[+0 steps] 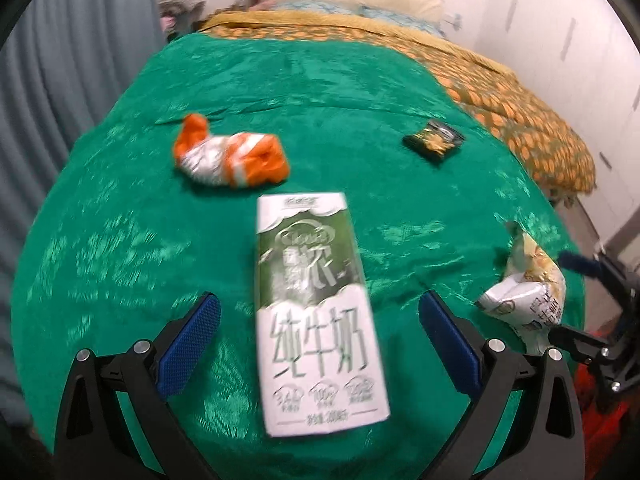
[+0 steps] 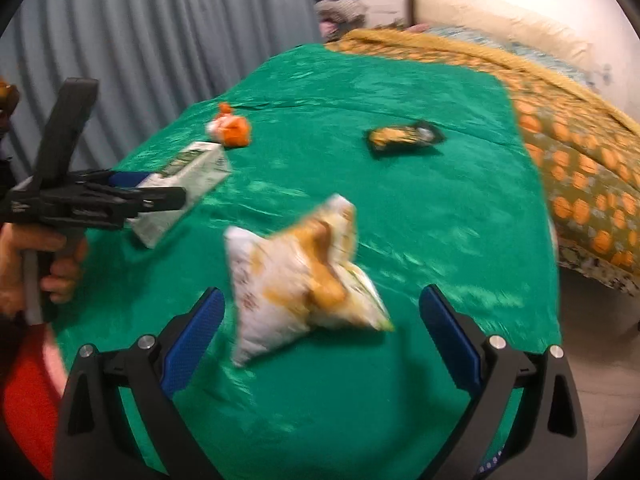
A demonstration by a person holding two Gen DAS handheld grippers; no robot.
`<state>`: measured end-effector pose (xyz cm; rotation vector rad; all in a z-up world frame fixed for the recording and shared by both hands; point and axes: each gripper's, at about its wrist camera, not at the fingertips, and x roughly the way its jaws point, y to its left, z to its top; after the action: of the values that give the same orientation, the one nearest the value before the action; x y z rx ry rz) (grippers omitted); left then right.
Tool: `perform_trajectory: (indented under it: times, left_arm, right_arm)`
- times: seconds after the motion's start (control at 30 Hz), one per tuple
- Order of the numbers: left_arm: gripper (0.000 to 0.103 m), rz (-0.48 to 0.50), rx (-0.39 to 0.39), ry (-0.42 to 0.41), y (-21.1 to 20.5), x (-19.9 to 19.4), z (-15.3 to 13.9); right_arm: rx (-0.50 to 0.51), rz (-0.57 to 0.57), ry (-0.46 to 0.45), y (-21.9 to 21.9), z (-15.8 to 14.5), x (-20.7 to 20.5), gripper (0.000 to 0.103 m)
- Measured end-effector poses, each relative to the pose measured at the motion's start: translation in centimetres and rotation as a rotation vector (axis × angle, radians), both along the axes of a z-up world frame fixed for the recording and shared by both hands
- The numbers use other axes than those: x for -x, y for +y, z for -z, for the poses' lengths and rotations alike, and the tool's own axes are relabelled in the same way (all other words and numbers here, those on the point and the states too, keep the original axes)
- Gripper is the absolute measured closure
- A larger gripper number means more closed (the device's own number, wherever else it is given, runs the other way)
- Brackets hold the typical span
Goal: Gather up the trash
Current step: 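Carry the milk carton and chip bag over the blue wastebasket with both tools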
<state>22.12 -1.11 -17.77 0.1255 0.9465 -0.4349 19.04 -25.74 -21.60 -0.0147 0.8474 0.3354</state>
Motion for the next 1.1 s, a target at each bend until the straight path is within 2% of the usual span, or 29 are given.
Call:
perform_trajectory:
  times: [0.07, 0.17, 0.2, 0.23, 0.27, 0.3, 0.5, 0.7, 0.9, 1.1]
  left_arm:
    - [0.008, 0.022, -0.024, 0.017, -0.5, -0.4, 0.4]
    - [0.027, 0.013, -0.07, 0.035, -0.4, -1.4, 1.0]
    - [0.034, 0.009, -0.062, 0.039, -0.3, -1.5, 1.0]
    - [0.039, 0.009, -0.053, 0.036, -0.1, -1.5, 0.9]
    - [0.052, 0.013, -0.043, 0.029, 0.1, -1.5, 0.8]
    - [0.054, 0.012, -0.04, 0.022, 0.4, -1.4, 0.6]
    - [0.055, 0.014, 0.011, -0.039, 0.9, 0.2, -1.1]
    - [0.055, 0.066, 0.087, -0.089, -2.1, 3.1, -4.1]
    - [0.055, 0.223, 0.155, -0.093, -10.1, 6.6, -6.2]
    - [0.055, 0.385, 0.218, -0.026, -20.0, 9.8, -6.0]
  right_arm:
    - [0.044, -0.042, -0.002, 1.1, -0.4, -0.7, 0.008]
    - [0.142, -0.076, 0.036, 2.8, 0.0, -1.9, 0.01]
    - [0.156, -0.083, 0.051, 3.0, 0.2, -2.1, 0.026]
    - [0.166, -0.078, 0.058, 3.1, 0.2, -2.2, 0.048]
    - [0.153, -0.068, 0.055, 3.0, 0.0, -2.1, 0.049]
    - [0.142, -0.064, 0.052, 2.8, -0.2, -1.9, 0.052]
    - [0.014, -0.003, -0.001, 0.3, -2.0, 0.6, 0.054]
    - [-0.095, 0.114, -0.04, -5.6, -4.4, 2.4, 0.054]
    - [-0.077, 0.302, -0.033, -14.7, -4.9, 5.2, 0.054]
    - [-0.072, 0.485, 0.036, -23.0, -1.5, 8.0, 0.054]
